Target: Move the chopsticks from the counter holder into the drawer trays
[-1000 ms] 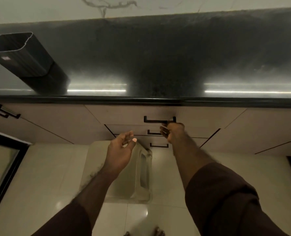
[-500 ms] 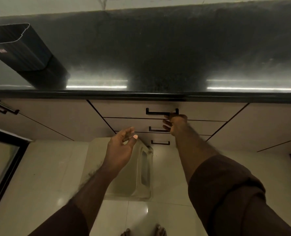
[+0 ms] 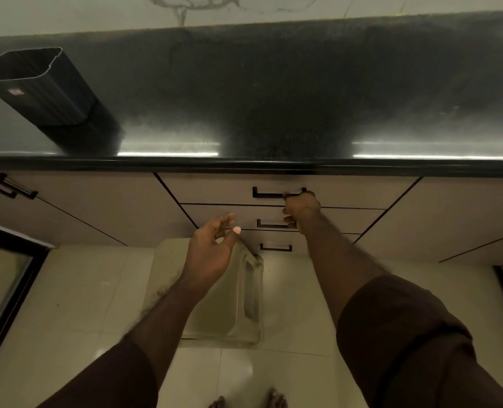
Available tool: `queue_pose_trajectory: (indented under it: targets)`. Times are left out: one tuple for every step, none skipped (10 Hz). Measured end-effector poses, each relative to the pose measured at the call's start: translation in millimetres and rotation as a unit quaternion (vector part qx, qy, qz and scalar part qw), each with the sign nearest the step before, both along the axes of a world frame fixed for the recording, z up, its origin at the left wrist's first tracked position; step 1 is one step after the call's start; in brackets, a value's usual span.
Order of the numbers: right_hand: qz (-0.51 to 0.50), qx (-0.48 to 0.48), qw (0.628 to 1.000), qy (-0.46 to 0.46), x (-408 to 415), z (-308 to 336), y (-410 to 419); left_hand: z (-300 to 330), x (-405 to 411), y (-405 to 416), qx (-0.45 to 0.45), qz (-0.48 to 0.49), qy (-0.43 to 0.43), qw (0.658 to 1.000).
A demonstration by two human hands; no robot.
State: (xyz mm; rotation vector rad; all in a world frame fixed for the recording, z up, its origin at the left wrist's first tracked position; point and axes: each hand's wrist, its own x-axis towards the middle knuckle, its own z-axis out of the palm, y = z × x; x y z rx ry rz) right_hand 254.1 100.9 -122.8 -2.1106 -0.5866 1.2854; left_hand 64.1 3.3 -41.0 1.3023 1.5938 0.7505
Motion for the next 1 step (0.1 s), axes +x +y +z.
queue_pose_trajectory:
  targets:
    - [0.067,0.031,0.995,-0.066,-5.7,13.2,-8.3,7.5,1.0,0.4,0.009,-0.005,-0.013,1.000]
